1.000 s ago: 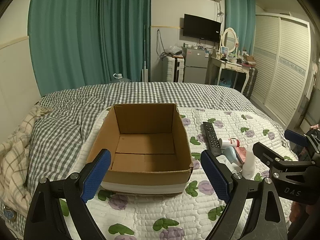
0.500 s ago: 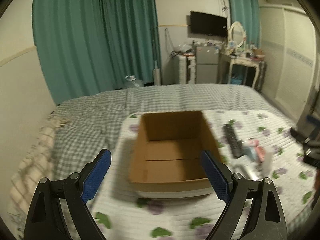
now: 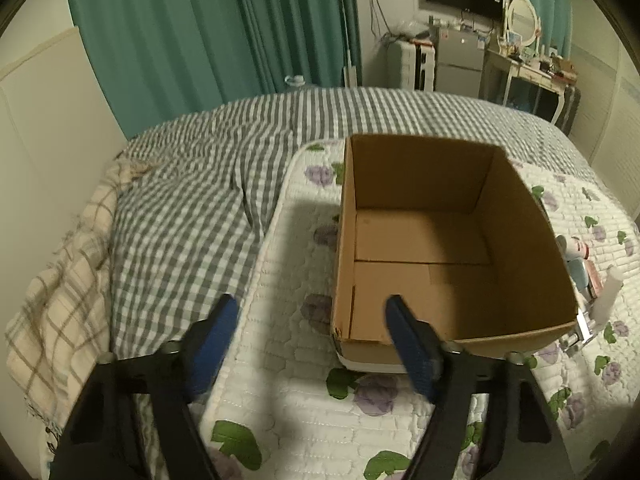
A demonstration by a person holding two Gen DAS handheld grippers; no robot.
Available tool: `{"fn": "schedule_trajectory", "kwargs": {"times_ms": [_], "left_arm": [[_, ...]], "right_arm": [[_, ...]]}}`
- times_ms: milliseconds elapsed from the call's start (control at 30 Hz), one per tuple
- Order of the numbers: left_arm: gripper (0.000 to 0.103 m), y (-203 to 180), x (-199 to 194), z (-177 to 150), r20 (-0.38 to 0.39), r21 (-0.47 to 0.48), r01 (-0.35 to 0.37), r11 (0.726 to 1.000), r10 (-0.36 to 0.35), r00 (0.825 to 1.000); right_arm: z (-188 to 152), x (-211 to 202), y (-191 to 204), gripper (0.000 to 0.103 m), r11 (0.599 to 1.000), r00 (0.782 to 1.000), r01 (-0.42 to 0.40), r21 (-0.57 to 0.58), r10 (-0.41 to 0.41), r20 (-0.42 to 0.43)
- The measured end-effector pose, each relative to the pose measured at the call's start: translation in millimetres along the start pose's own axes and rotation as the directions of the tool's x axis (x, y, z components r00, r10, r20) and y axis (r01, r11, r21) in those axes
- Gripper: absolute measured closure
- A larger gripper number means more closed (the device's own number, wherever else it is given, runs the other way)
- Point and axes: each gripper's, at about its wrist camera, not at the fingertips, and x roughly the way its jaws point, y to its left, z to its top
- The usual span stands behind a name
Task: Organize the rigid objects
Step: 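Clamp the box wall with the left tool while the right tool grasps the white cylinder, then lift the white cylinder with the right tool and release it inside the box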
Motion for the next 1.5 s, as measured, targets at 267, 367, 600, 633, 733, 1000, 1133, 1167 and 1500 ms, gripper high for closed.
{"fn": "schedule_trajectory", "kwargs": {"times_ms": [267, 367, 600, 633, 733, 1000, 1133, 1167, 1500], "left_arm": [[0.071, -8.8, 18.1, 1.2, -0.065, -0.006, 0.036, 0.999, -0.036, 0.997], [0.089, -12.7, 21.6, 3.7, -0.079, -0.001, 0.036, 0.999, -0.036, 0.996], [0.095, -15.4, 18.9, 6.1, -0.086, 0.015, 0.029, 0.999, -0.028, 0.996], [0.095, -15.6, 19.2, 6.0, -0.087, 0.018, 0.027, 0.999, -0.026, 0.996], [0.095, -15.8, 20.2, 6.1, -0.086, 0.023, 0.022, 0.999, -0.020, 0.996], [0.095, -15.9, 20.4, 6.0, -0.085, 0.026, 0.022, 0.999, -0.020, 0.996], [0.095, -16.1, 20.6, 6.3, -0.085, 0.028, 0.022, 0.999, -0.020, 0.996], [0.095, -16.4, 20.7, 6.4, -0.085, 0.029, 0.021, 0.999, -0.019, 0.996], [0.095, -16.9, 20.4, 5.5, -0.085, 0.027, 0.021, 0.999, -0.019, 0.996]], "right_arm": [[-25.7, 35.6, -22.1, 0.000, 0.998, 0.995, 0.013, 0.055, -0.008, -0.096], [-33.8, 41.4, -31.1, 0.000, 0.996, 0.993, 0.010, 0.090, 0.001, -0.116], [-48.4, 52.6, -40.0, 0.000, 0.991, 0.982, -0.011, 0.134, 0.037, -0.187], [-50.2, 54.1, -39.0, 0.000, 0.991, 0.980, -0.012, 0.134, 0.038, -0.195], [-56.6, 61.3, -33.9, 0.001, 0.993, 0.973, -0.017, 0.116, 0.043, -0.226], [-64.5, 85.7, -19.8, 0.026, 0.996, 0.953, -0.051, 0.069, 0.070, -0.296], [-64.5, 93.4, -15.7, 0.036, 0.997, 0.948, -0.056, 0.060, 0.072, -0.310], [-64.1, 94.8, -14.3, 0.037, 0.997, 0.947, -0.057, 0.058, 0.072, -0.313], [-65.6, 100.5, -8.7, 0.071, 0.997, 0.944, -0.069, 0.038, 0.077, -0.322]]}}
